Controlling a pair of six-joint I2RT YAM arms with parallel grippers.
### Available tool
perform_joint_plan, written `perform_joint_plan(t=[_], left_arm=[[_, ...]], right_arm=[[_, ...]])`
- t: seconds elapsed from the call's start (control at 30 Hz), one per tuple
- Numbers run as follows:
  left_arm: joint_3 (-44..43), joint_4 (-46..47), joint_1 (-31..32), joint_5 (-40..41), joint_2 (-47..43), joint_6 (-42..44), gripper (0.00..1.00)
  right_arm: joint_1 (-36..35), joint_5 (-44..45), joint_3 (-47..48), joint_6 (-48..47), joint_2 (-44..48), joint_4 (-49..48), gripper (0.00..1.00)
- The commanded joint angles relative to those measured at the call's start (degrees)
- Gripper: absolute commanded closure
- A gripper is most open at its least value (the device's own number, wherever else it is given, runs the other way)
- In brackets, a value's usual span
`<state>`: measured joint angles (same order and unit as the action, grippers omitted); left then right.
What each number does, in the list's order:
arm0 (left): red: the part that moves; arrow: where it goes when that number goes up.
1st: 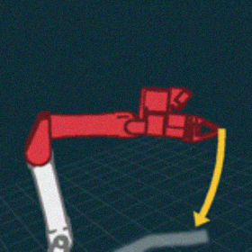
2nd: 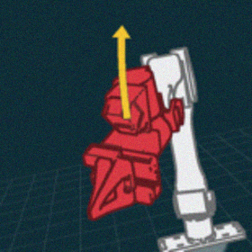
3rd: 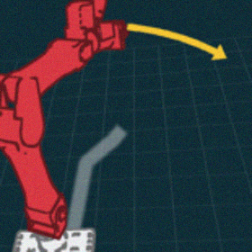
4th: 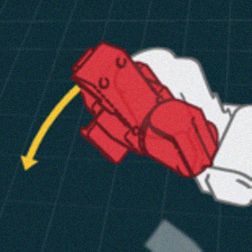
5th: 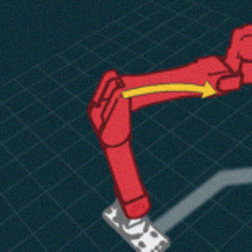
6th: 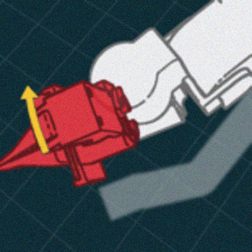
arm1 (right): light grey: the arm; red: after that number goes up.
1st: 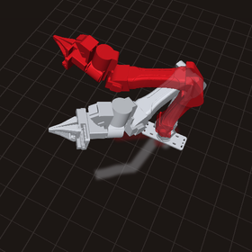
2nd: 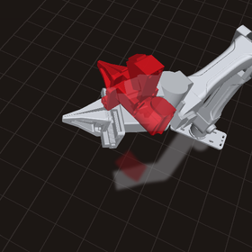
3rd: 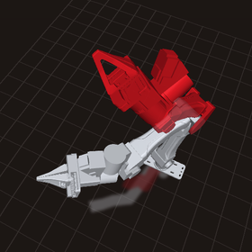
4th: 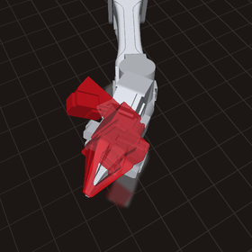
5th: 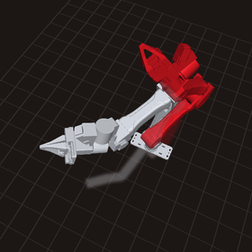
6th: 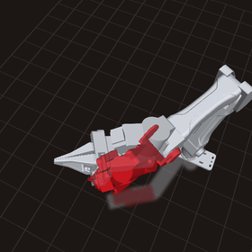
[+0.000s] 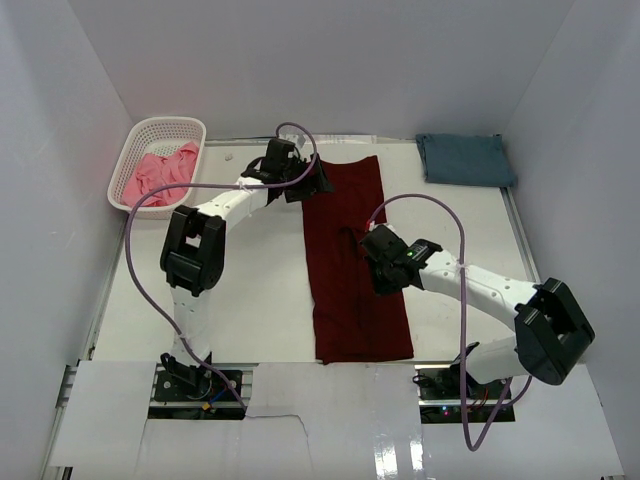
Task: Fold and stack the t-shirts
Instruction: Rotate the tshirt 90 degrees
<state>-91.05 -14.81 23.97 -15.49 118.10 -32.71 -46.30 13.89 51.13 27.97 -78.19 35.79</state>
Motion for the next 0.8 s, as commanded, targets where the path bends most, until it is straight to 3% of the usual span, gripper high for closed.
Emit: perform_joint_plan(t=[0.0, 0.5, 0.77], left_arm=[[-5.36, 0.74, 0.2, -2.53, 1.94, 0.54, 0.11], [-19.42, -4.08, -1.9, -6.4, 19.96, -2.62, 0.16], [-17.05, 2.41, -3.31, -4.82, 22.95, -4.38, 0.16]], right_arm=[[0.51, -1.32, 0.73, -2.48, -1.96, -1.59, 0.92], [5.34, -13.45, -4.38, -5.2, -9.42, -9.51, 0.92], [7.89, -17.31, -1.57, -7.39, -14.17, -10.83, 0.92]])
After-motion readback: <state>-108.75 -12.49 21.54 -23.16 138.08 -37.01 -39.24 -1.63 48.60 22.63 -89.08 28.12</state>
